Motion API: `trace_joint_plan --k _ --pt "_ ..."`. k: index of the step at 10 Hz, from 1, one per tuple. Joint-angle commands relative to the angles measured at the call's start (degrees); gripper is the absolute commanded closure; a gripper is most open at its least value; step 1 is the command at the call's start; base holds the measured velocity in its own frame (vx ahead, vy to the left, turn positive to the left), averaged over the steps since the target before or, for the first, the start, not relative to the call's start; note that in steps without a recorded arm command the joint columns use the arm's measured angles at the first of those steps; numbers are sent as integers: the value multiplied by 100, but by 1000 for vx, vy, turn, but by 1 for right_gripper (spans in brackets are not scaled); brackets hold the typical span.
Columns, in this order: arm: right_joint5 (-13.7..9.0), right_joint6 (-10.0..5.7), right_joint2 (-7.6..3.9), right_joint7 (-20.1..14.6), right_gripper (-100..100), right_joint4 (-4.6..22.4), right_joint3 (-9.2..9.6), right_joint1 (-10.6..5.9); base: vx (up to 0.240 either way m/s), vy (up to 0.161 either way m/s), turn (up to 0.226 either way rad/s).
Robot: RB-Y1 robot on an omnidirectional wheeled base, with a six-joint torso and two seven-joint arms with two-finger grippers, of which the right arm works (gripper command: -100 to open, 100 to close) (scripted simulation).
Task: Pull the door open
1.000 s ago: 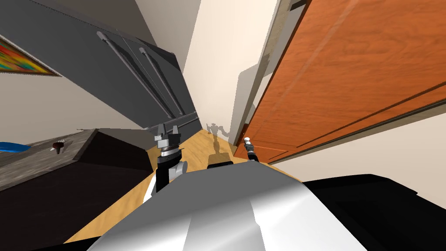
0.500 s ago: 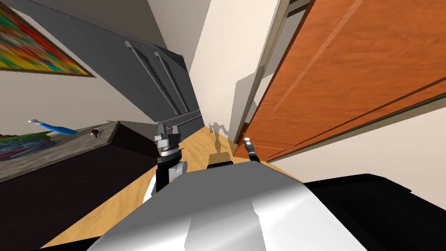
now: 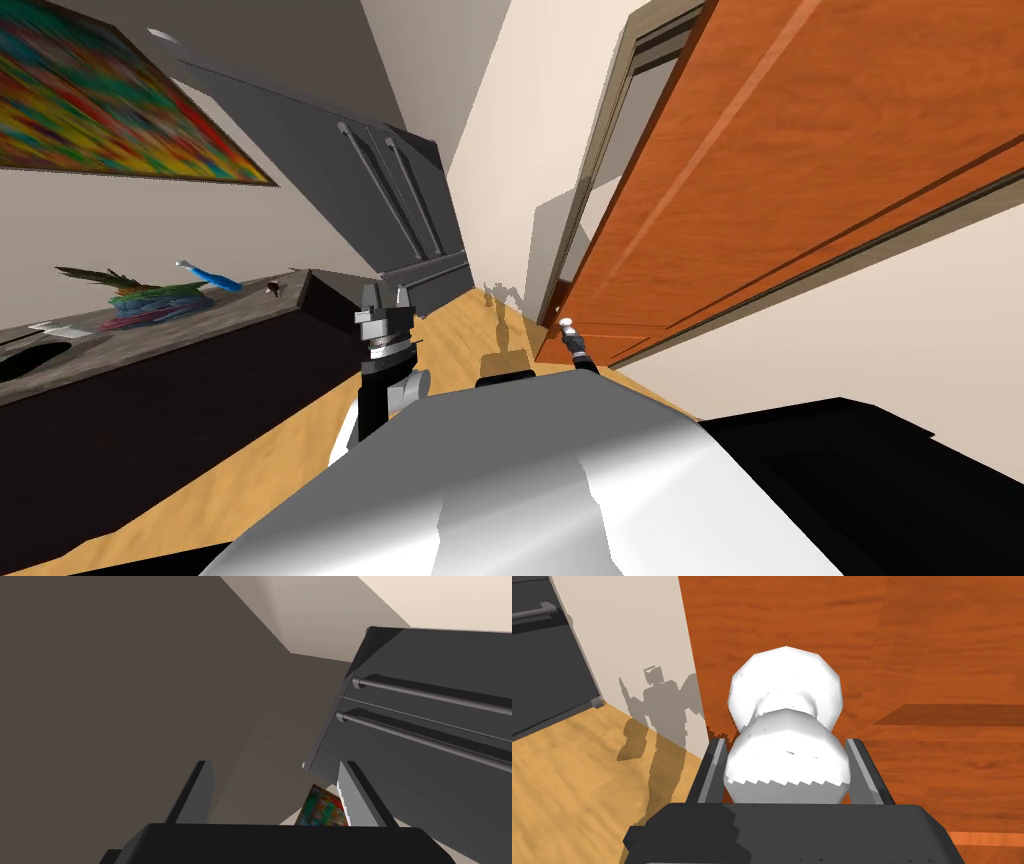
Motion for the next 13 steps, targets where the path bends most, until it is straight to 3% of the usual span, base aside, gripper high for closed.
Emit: trace_joint_plan --k 1,7,8,9,10,13 --pt "44 -111 -97 -109 100 -39 90 73 -213 -50 146" --pt "216 -528 -424 -518 100 -29 444 272 -207 -41 108" --pt "235 -576 -461 -565 100 -28 485 294 -211 -69 98" --pt "231 -514 -415 -526 100 -15 477 269 -91 -23 28" --pt "278 -657 -476 -622 100 31 575 335 -152 -17 164" --pt "331 -868 -576 -750 100 96 681 406 -187 -51 123"
